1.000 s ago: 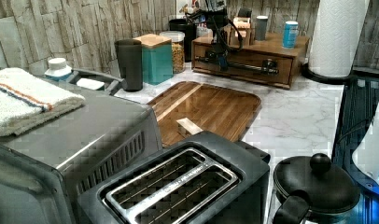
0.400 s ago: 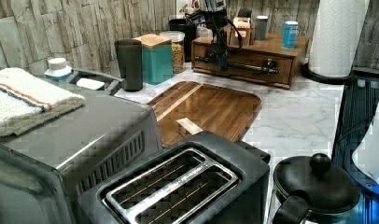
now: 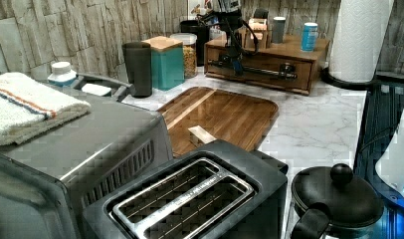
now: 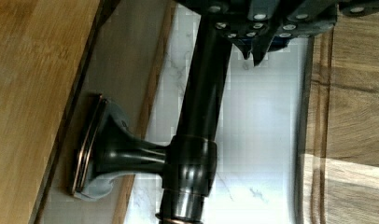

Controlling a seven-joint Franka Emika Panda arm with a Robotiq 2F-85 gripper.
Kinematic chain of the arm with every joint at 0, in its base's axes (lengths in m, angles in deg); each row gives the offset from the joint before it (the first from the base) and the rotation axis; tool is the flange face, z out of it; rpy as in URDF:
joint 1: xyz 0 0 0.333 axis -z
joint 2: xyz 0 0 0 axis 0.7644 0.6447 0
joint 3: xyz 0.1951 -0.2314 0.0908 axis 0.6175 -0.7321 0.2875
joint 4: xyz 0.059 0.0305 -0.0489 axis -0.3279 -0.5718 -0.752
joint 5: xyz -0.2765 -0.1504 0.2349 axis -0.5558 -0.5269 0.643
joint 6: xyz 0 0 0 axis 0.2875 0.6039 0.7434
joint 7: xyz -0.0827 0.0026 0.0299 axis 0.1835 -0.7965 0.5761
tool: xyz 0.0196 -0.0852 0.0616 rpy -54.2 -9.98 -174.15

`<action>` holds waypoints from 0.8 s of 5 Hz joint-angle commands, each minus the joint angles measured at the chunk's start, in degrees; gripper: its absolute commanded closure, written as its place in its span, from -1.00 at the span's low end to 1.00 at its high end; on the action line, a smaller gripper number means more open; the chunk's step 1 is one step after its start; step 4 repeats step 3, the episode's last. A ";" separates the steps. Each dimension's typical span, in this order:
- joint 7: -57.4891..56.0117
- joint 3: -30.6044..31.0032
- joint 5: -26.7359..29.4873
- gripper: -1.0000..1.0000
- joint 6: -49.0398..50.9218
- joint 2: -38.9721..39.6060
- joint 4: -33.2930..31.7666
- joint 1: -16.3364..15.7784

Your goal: Close the drawer.

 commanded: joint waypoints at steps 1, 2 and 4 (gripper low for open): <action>2.12 -8.61 -1.90 1.00 -2.60 -2.65 12.17 6.37; 2.09 -8.78 -1.82 1.00 -2.60 -2.62 12.17 6.22; 2.10 -8.78 -1.82 1.00 -2.61 -2.62 12.17 6.23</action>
